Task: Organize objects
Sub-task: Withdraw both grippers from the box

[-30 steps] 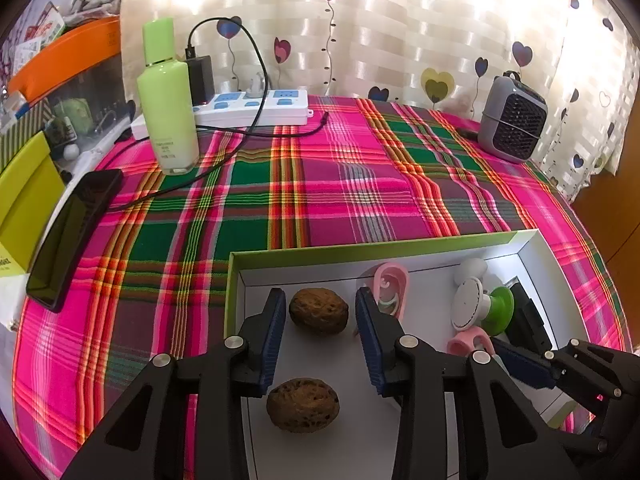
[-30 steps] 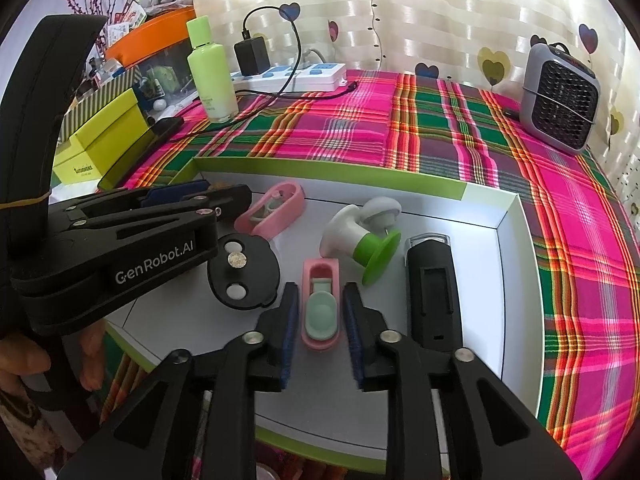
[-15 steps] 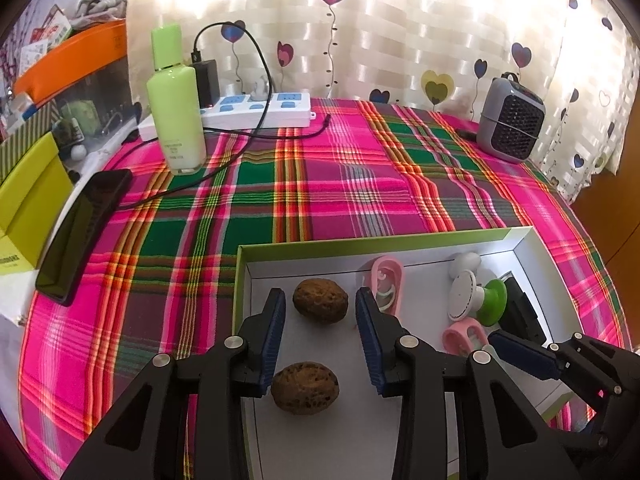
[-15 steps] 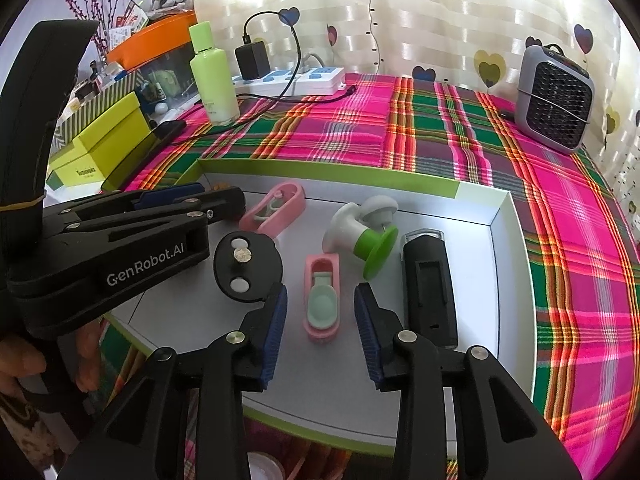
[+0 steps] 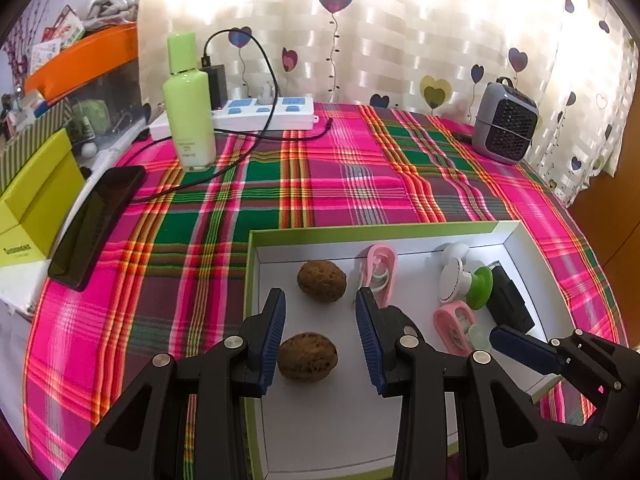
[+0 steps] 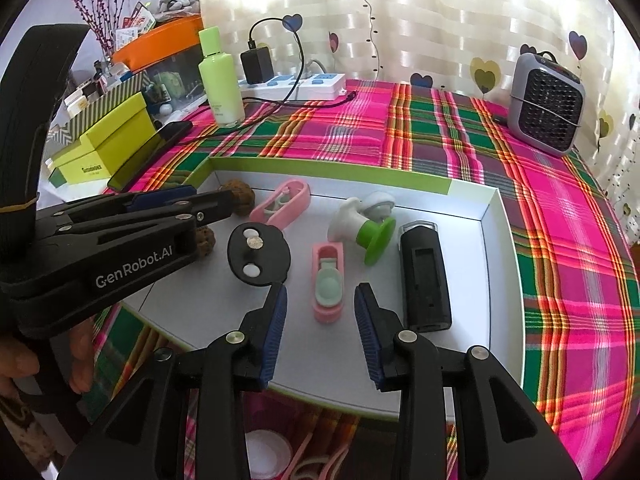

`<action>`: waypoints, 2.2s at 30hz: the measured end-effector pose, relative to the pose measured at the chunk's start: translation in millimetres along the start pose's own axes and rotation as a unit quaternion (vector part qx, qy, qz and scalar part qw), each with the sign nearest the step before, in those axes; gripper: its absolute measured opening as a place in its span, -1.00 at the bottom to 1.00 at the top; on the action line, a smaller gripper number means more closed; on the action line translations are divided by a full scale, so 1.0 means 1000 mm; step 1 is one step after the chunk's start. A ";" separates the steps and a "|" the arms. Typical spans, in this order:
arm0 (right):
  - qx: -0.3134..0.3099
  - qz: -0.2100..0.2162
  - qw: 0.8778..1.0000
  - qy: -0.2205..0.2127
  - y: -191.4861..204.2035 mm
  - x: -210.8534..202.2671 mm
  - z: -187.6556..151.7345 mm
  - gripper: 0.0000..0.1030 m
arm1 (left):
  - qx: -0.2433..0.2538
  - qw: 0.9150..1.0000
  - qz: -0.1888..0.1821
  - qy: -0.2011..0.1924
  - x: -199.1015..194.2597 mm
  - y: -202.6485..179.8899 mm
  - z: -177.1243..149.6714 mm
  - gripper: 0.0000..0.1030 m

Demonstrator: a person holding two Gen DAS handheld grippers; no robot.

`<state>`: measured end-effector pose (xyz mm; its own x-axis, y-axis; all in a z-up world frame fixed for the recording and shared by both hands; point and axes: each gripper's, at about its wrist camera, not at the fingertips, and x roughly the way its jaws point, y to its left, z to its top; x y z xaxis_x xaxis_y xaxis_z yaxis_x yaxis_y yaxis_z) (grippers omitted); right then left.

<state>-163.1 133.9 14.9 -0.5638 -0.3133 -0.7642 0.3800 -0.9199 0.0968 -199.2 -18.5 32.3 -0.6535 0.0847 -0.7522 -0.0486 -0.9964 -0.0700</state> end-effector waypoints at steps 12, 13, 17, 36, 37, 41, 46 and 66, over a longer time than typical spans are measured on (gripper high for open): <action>-0.001 -0.003 1.000 -0.014 0.009 -0.018 -0.007 -0.29 | -0.003 1.000 -0.001 -0.016 -0.025 0.001 -0.013 -0.32; -0.002 -0.003 1.000 -0.014 0.010 -0.020 -0.008 -0.29 | -0.004 1.000 -0.001 -0.017 -0.028 0.001 -0.014 -0.32; -0.003 -0.005 1.000 -0.018 0.014 -0.027 -0.012 -0.29 | -0.006 1.000 -0.002 -0.021 -0.035 0.001 -0.018 -0.32; -0.009 -0.019 0.999 -0.038 0.029 -0.060 -0.041 -0.29 | -0.006 0.999 -0.006 -0.040 -0.081 -0.002 -0.061 -0.32; -0.008 -0.018 0.999 -0.038 0.029 -0.061 -0.043 -0.29 | -0.007 0.999 -0.005 -0.040 -0.083 -0.002 -0.064 -0.32; -0.004 -0.016 0.999 -0.043 0.029 -0.067 -0.050 -0.29 | -0.008 0.999 0.004 -0.045 -0.089 -0.001 -0.071 -0.32; 0.001 -0.019 0.999 -0.046 0.027 -0.074 -0.058 -0.29 | -0.004 0.998 0.017 -0.063 -0.101 -0.004 -0.081 -0.32; 0.022 -0.031 0.998 -0.039 0.014 -0.079 -0.085 -0.29 | 0.016 0.999 -0.006 -0.046 -0.104 -0.023 -0.110 -0.32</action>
<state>-50.9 165.4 22.2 -0.6418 -0.2713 -0.7173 0.3107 -0.9471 0.0803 -47.2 -3.4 40.0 -0.7195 0.0976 -0.6876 -0.0805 -0.9951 -0.0570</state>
